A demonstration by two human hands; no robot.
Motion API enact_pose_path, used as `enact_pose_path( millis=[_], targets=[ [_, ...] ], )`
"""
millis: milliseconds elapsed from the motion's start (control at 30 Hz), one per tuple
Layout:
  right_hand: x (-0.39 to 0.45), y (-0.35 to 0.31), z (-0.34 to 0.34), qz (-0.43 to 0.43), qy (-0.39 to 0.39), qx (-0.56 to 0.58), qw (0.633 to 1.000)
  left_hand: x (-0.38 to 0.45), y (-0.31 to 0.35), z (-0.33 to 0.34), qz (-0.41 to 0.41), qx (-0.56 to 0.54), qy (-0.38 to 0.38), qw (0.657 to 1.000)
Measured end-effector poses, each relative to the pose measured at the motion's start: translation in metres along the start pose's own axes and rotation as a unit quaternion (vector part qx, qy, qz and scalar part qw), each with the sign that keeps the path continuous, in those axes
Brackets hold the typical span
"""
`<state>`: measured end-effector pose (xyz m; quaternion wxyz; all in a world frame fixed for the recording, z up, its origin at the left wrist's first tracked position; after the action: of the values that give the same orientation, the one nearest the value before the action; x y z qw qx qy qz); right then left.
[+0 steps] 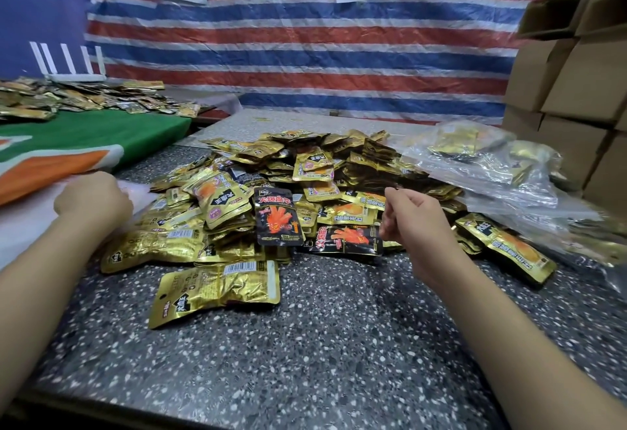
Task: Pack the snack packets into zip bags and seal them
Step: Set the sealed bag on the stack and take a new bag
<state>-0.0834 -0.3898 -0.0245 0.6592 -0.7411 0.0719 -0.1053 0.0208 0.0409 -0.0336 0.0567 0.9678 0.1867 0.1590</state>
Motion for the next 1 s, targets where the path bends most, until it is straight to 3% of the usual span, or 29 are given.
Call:
enact_pose_path(
  millis=[133,233,333,433,533,633,700,867,1000],
  targets=[
    [0.001,0.001,0.001,-0.001,0.003,-0.002,1.000,-0.006,0.005,-0.007,0.000,-0.029,0.052,0.998],
    [0.002,0.001,0.002,0.003,-0.001,-0.003,1.000,-0.019,0.037,-0.022,0.099,-0.060,0.146,0.983],
    [0.002,0.001,0.005,0.011,-0.009,0.004,1.000,-0.045,0.100,-0.047,0.197,-0.142,0.193,0.951],
    [0.001,0.001,0.003,0.012,-0.012,0.016,1.000,-0.084,0.169,-0.070,0.330,-0.264,0.223,0.878],
    [0.000,-0.002,0.000,0.012,-0.012,0.058,0.998,-0.143,0.220,-0.082,0.493,-0.340,0.273,0.753],
    [0.000,-0.004,0.000,0.046,-0.027,0.161,0.986,-0.180,0.240,-0.071,0.556,-0.373,0.286,0.685],
    [0.000,-0.004,-0.001,0.075,-0.029,0.195,0.978,-0.189,0.239,-0.054,0.566,-0.387,0.278,0.672],
    [0.000,-0.003,0.001,0.145,-0.026,0.153,0.977,-0.193,0.228,-0.034,0.595,-0.379,0.240,0.666],
    [-0.002,-0.002,-0.001,0.156,-0.025,0.150,0.976,-0.192,0.227,-0.038,0.601,-0.384,0.224,0.664]
  ],
)
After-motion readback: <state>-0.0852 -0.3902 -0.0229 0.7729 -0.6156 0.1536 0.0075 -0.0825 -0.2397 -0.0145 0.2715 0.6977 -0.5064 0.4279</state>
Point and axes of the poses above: each hand's wrist, its own x-axis towards the middle knuckle, its own z-axis out of the palm, y = z × x, the point moved 3 cm from there along x, towards the middle knuckle, and after that the axes turned 9 degrees about z, right-handed, at the moved point
